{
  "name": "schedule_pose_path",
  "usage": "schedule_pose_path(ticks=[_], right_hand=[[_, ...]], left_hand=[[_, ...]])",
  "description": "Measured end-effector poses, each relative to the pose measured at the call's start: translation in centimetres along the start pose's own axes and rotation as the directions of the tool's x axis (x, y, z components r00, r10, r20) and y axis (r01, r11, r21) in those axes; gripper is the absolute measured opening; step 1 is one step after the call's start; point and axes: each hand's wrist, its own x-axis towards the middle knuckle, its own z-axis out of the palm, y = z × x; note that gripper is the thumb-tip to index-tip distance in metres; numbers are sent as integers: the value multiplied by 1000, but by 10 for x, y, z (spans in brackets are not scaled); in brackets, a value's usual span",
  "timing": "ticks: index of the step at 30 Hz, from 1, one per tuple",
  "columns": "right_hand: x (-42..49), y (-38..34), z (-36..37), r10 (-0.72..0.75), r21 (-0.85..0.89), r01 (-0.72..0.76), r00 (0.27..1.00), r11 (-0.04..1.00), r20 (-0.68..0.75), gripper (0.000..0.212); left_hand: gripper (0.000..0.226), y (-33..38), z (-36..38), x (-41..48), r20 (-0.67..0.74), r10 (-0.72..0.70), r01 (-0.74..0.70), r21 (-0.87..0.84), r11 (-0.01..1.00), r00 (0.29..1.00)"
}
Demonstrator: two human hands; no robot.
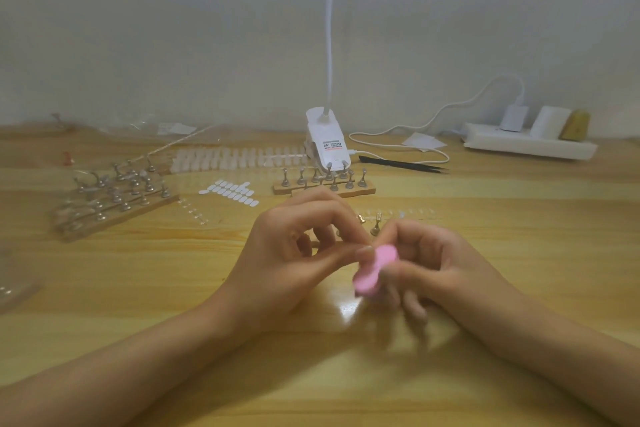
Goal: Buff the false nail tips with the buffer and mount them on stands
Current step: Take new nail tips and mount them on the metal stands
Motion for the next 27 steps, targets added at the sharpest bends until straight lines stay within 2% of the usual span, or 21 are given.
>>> schedule_pose_path(ticks=[2,3,6,9,13,17,22,27], right_hand=[[1,2,-4,25,76,-18,996,997,-91,17],[1,2,-5,33,93,-24,995,995,-93,15],[0,1,-2,-6,39,6,1000,999,7,16],[0,0,-3,20,79,-14,997,997,-76,30],[0,-1,0,5,30,-5,1000,1000,23,19],[2,-2,-3,52,91,-43,994,995,-101,45],[3,-3,-6,68,119,-62,996,991,-50,45],[2,-2,-1,45,43,-44,999,998,-20,35]], left_hand=[[13,0,0,0,-3,2,-2,-2,1000,1000],[14,0,0,0,1,11,-11,6,1000,1000],[13,1,-1,-1,18,52,-53,48,997,998],[14,1,-1,0,5,49,-49,55,997,999],[9,0,0,-1,9,67,-68,102,992,998],[9,0,0,0,11,98,-98,123,988,995],[15,1,0,-1,-6,123,-121,127,984,992],[12,2,3,0,17,142,-143,169,975,990]])
